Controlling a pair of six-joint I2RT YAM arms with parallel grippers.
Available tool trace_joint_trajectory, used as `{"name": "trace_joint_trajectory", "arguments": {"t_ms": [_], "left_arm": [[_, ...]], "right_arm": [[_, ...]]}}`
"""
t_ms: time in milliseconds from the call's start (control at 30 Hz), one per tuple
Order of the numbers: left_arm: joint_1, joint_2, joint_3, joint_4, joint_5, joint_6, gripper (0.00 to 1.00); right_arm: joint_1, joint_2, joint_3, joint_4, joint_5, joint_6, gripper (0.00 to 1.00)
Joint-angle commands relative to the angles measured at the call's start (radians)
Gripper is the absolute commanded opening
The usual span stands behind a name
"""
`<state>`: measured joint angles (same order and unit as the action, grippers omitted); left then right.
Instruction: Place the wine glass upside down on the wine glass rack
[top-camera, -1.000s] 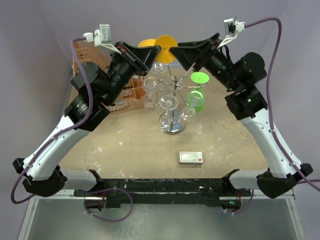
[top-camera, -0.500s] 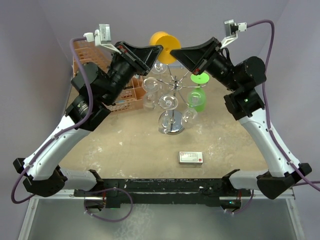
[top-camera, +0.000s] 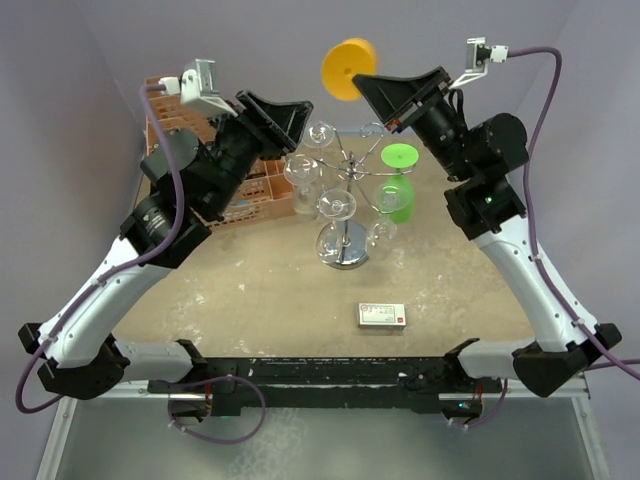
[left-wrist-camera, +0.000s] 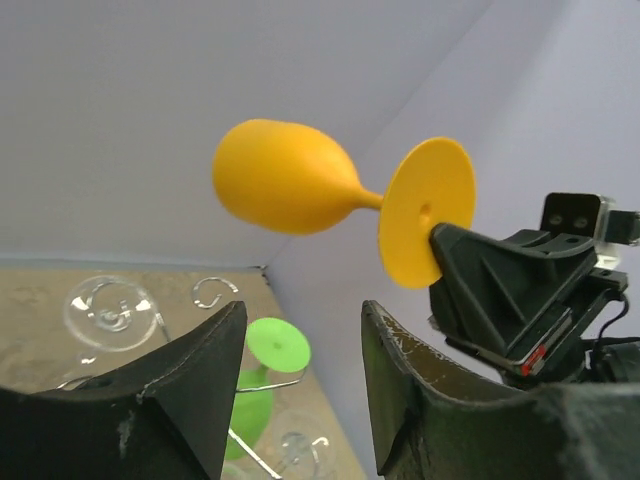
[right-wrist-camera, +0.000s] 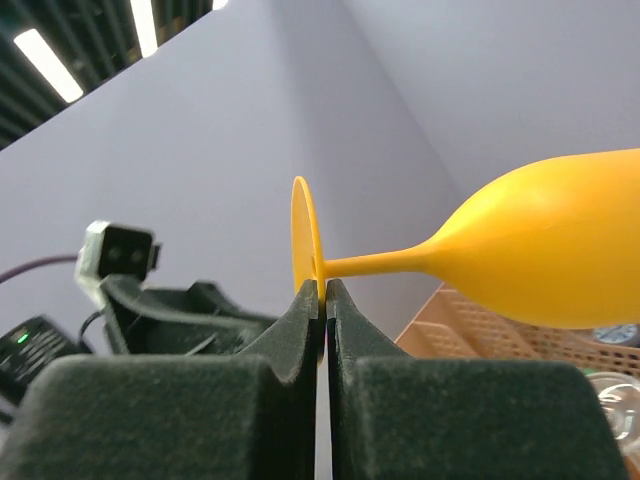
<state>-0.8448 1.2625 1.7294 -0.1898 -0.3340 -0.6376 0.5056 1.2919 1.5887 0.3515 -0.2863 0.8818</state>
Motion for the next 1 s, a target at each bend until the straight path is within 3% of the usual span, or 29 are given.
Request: {"name": "trace_joint_trajectory", "arguments": {"t_ms": [0,367,667,967], "left_arm": [[0.0,-0.067,-0.028,-0.118,-0.14,0.087,0.48],[0.0,-0.226,-0.3,-0.174,-0.283,0.046,0.48],[0.0,-0.221,-0.315,-0.264,-0.296,0.027,0.48],[0.001,-0.267,-0.376,-0.269,-0.333,0.015,0.48]], "right_arm": [[0.0,0.024,0.029,0.001,0.211,-0.064,0.0],[-0.068,0.149,0.068,-0.117,0.267,0.02,0.0],[-0.126,0.295,0.104,-0.148,0.133,0.142,0.0],[-0.13,0.284,0.057,-0.211,0.115,0.191,0.0]]}}
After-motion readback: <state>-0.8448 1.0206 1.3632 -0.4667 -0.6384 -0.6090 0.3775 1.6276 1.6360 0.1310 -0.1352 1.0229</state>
